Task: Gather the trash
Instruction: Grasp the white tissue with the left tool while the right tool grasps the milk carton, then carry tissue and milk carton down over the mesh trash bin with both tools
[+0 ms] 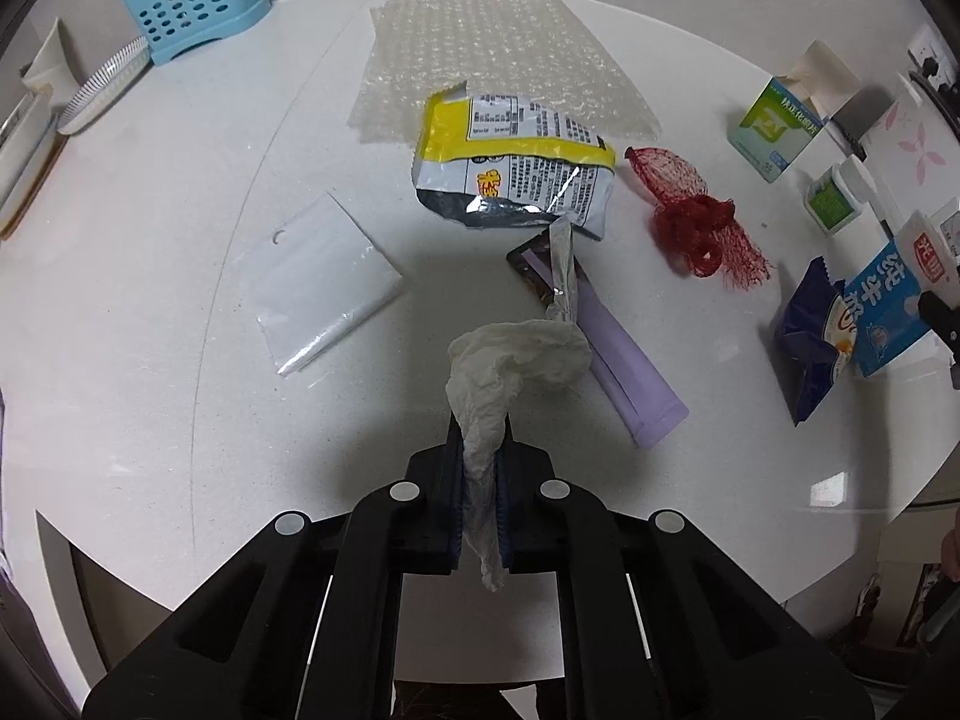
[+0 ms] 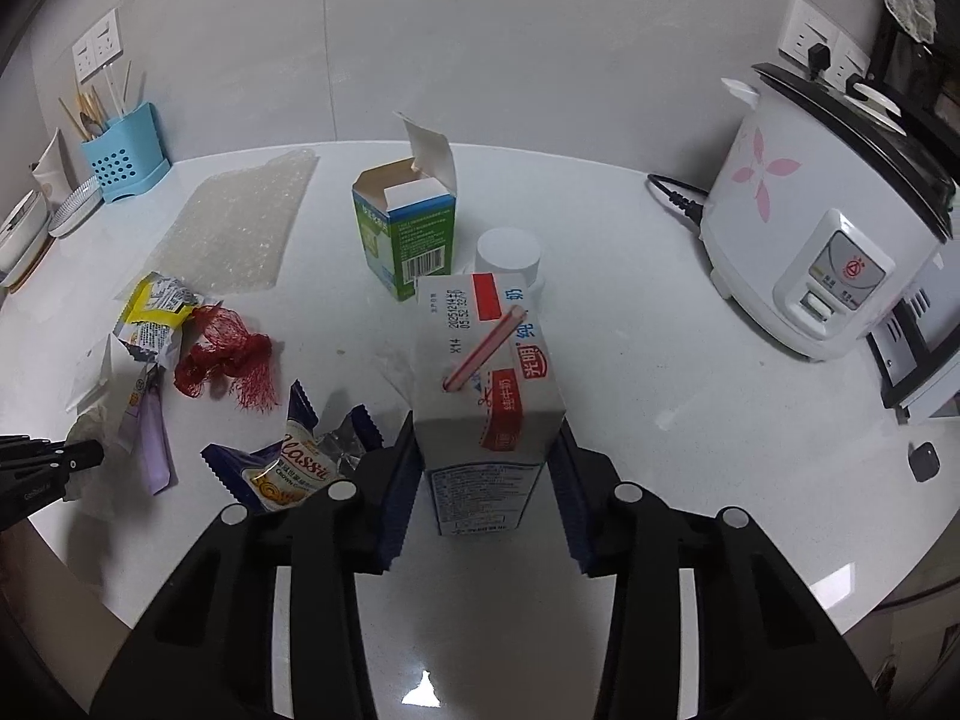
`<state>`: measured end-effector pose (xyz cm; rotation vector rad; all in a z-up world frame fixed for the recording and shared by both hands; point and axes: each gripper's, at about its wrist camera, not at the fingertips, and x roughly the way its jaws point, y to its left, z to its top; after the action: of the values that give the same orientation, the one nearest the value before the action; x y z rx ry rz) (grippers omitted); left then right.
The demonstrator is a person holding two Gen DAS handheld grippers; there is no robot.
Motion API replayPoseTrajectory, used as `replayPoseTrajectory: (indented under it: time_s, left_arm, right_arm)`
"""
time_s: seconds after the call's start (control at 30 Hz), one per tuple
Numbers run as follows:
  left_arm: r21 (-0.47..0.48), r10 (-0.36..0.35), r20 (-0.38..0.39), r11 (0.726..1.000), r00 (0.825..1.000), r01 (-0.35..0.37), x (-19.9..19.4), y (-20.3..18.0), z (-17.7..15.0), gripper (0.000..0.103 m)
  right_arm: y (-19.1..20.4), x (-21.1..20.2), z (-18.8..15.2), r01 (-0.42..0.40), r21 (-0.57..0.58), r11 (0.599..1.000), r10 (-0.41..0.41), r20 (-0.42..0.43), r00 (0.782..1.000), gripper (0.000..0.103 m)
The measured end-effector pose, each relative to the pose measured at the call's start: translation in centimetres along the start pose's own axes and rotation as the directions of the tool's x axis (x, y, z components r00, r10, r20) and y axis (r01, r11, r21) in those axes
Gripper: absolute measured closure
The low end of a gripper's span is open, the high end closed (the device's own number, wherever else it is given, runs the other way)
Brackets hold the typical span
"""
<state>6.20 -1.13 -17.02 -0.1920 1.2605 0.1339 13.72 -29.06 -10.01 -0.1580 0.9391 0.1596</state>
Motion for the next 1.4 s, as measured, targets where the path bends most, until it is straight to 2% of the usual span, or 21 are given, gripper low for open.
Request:
replayPoseTrajectory:
  time_s: [0.53, 0.8, 1.0, 1.23, 1.4]
  left_arm:
    - [-0.05, 0.017, 0.093, 0.999, 0.996, -0.013, -4.8, -0.3, -1.3, 0.097]
    - [-0.096, 0.035, 0.163, 0.995, 0.986, -0.02, -7.7, -2.6, -3.2, 0.097]
    - [-0.116, 0.028, 0.209, 0.993, 0.978, -0.003, -9.7, -4.5, -5.3, 0.097]
    - [-0.095, -0.005, 0.233, 0.995, 0.972, 0.028, -11.3, -5.1, -7.7, 0.097]
    - [-0.061, -0.028, 0.244, 0.997, 0.969, 0.045, -11.8, -4.5, -9.5, 0.097]
  right_arm:
    - [-1.5, -4.0, -0.1, 0.002, 0.005, 1.0, -0.002, 0.068, 0.998, 0.064]
    - [-2.7, -6.2, -0.2, -0.079, -0.026, 0.997, 0.081, 0.098, 0.992, 0.064]
    - [-2.1, -7.7, -1.5, -0.113, -0.116, 0.987, 0.126, 0.113, 0.986, 0.064]
    - [-0.7, -10.5, -3.8, -0.132, -0.131, 0.983, 0.148, 0.125, 0.981, 0.064]
    - [0.6, -12.8, -6.0, -0.115, -0.109, 0.987, 0.131, 0.155, 0.979, 0.064]
